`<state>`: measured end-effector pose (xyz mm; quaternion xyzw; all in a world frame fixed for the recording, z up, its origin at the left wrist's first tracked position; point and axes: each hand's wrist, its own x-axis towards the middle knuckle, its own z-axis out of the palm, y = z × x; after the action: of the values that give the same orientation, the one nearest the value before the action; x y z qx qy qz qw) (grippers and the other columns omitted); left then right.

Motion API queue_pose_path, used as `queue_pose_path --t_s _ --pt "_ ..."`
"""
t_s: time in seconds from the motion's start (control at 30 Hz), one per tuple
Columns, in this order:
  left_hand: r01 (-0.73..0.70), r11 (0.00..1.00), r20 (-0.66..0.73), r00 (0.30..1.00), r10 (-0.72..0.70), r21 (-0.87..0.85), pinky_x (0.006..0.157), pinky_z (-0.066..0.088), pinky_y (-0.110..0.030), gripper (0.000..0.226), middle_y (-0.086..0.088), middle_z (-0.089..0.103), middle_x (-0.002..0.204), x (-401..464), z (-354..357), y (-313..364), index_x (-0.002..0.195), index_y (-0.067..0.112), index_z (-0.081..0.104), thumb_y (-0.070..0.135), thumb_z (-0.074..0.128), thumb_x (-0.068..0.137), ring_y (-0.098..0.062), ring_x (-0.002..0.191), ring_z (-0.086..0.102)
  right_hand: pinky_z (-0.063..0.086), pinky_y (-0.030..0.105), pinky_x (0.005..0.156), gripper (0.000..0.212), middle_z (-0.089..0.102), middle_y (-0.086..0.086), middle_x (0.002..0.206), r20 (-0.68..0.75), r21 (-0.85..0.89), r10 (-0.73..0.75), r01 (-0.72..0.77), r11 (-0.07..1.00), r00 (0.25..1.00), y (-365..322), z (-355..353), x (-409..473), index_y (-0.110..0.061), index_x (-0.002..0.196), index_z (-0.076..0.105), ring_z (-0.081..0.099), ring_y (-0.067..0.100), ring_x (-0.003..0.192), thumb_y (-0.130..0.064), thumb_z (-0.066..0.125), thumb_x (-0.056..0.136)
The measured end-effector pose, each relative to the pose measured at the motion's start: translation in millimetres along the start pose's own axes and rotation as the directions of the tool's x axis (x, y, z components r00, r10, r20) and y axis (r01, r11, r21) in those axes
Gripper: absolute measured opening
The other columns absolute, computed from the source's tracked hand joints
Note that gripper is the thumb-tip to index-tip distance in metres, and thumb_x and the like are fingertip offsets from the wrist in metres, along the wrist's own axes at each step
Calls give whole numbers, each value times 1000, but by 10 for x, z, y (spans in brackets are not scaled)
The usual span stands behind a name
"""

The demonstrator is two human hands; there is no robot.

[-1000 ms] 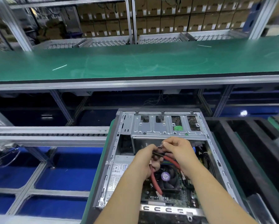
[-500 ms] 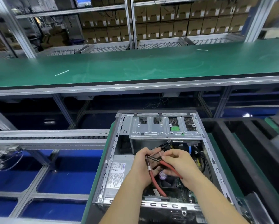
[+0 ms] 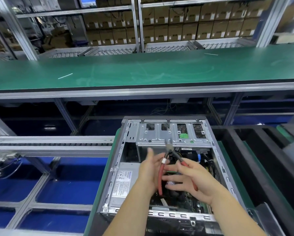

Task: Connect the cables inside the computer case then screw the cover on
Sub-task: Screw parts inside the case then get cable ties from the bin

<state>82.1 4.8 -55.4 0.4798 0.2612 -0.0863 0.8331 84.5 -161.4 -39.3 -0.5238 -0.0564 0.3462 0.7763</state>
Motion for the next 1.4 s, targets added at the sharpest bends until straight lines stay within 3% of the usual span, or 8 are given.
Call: queue_pose_path --t_s 0.1,0.2,0.33,0.43,0.57,0.7,1.0,1.4 --pt "-68 897 -106 986 127 437 45 43 -20 37 -10 61 53 -35 32 -83 53 13 71 4 62 88 -18 44 56 57 61 87 12 67 30 119 -119 65 -36 44 997 992 -43 -8 -25 -5 104 51 66 50 109 -17 53 102" --pt "-80 750 -136 966 222 656 52 48 -25 27 -8 69 69 -50 29 -105 74 15 70 -3 53 83 -20 59 61 59 55 85 18 72 23 114 -185 -41 -12 4 999 983 -10 -26 -4 -3 106 53 67 40 112 -19 56 100" --pt "-72 705 -155 955 252 706 69 51 -31 29 -11 69 96 1 18 -135 97 16 60 -6 46 84 -25 83 65 54 55 96 47 72 14 121 -143 -51 66 -74 996 988 15 -85 -5 -1 123 56 65 28 120 -28 67 86" --pt "-49 645 -164 950 265 762 64 41 -29 20 -6 59 78 49 8 -128 80 10 57 -1 42 87 -20 69 50 42 60 107 53 71 12 124 -172 -25 65 -70 997 983 17 -134 16 -2 128 55 64 24 121 -30 68 85" --pt "-87 621 -152 935 321 779 55 30 -29 29 2 42 69 38 53 -98 67 18 36 10 37 94 -14 61 36 51 64 95 23 66 25 116 -264 42 151 -145 989 953 3 -136 32 -7 100 58 69 45 106 -29 64 96" --pt "-168 571 -87 916 393 803 50 29 -27 37 5 40 61 69 27 -116 64 19 35 19 44 100 -11 55 35 53 71 81 31 62 24 105 -318 -53 258 -289 956 912 10 -138 8 -8 82 51 71 48 98 -32 62 99" --pt "52 925 -216 976 33 375 39 18 -17 19 1 30 56 174 -5 -129 85 9 56 14 44 99 -11 40 22 55 67 81 32 71 26 111 -212 -35 413 -429 902 886 -37 -105 94 -6 83 53 70 46 101 -32 58 101" --pt "114 987 -150 984 -96 114 36 14 -16 16 4 28 53 121 17 -97 87 8 52 10 43 101 -7 37 18 56 63 78 30 71 26 109 -251 -61 492 -521 851 833 -7 -188 226 -8 84 51 71 45 100 -32 58 101"
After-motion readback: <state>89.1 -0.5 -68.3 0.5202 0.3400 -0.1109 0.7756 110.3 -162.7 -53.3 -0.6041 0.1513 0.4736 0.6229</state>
